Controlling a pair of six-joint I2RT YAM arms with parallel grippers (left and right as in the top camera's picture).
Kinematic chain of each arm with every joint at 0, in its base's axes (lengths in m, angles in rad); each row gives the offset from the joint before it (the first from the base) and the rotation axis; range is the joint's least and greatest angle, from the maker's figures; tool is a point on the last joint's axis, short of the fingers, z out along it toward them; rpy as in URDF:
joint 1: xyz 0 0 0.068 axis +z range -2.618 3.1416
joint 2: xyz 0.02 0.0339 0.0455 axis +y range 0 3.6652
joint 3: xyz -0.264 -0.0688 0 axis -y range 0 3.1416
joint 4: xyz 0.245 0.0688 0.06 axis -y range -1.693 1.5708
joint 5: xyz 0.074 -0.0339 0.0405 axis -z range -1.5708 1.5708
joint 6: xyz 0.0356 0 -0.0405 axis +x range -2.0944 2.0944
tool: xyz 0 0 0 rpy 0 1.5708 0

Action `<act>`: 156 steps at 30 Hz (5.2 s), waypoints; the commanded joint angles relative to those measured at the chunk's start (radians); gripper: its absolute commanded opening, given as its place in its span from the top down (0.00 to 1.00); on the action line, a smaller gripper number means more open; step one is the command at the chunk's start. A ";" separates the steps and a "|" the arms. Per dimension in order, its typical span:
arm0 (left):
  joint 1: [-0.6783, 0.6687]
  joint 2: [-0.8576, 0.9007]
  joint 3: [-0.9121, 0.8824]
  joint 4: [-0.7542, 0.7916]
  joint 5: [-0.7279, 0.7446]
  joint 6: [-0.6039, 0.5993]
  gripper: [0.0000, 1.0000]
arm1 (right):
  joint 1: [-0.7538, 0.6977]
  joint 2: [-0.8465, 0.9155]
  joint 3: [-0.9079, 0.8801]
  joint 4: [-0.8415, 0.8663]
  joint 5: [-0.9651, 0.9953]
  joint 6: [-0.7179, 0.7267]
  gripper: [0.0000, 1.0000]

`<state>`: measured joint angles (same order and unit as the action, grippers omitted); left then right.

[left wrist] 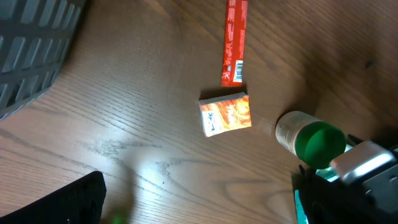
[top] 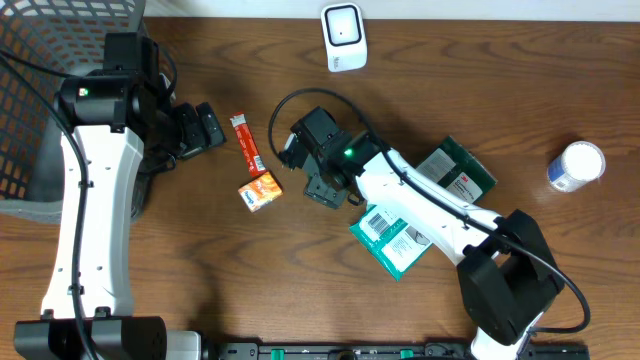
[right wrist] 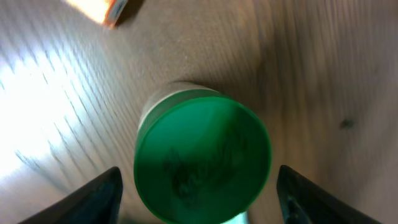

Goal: Scan the item barcode

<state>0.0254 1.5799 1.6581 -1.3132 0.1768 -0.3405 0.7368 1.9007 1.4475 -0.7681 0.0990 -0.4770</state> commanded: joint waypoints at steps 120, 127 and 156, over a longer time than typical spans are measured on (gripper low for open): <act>0.000 -0.016 -0.005 -0.008 -0.006 -0.005 0.00 | -0.088 0.168 0.364 -0.330 -0.022 1.098 0.01; 0.000 -0.016 -0.005 -0.007 -0.006 -0.005 0.00 | -0.092 0.168 0.246 -0.251 -0.022 1.112 0.04; 0.000 -0.016 -0.005 -0.007 -0.006 -0.005 0.01 | -0.098 0.167 0.196 -0.144 -0.018 0.961 0.41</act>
<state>0.0254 1.5799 1.6581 -1.3163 0.1768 -0.3405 0.6533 2.0766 1.6371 -0.9176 0.0753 0.5514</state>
